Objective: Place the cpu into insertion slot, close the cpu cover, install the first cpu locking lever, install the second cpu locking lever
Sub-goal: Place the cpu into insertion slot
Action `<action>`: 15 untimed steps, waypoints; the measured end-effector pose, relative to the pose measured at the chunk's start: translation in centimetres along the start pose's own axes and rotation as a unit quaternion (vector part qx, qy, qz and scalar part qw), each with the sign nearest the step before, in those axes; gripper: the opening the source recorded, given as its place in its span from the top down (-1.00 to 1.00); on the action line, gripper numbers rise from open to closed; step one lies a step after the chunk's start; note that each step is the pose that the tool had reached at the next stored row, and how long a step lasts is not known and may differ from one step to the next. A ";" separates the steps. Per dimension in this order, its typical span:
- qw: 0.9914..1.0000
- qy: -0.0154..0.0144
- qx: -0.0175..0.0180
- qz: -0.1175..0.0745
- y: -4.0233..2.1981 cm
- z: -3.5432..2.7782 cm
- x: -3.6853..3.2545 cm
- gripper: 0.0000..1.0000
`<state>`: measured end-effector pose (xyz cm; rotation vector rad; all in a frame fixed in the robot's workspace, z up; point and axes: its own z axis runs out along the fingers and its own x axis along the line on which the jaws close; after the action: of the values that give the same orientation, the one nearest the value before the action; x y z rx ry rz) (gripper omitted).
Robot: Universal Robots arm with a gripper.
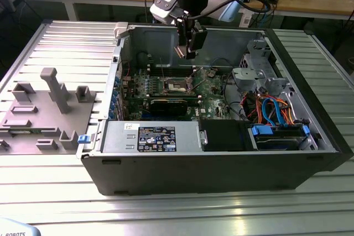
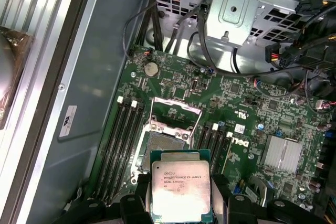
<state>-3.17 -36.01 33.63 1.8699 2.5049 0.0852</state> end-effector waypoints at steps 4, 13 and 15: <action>1.000 0.000 0.000 0.003 0.00 0.00 0.00 -0.08; 1.000 0.000 0.000 0.009 0.00 0.00 0.00 -0.08; 1.000 -0.001 0.000 0.010 0.00 0.00 0.00 -0.08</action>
<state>-3.17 -36.01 33.63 1.8953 2.4851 0.0849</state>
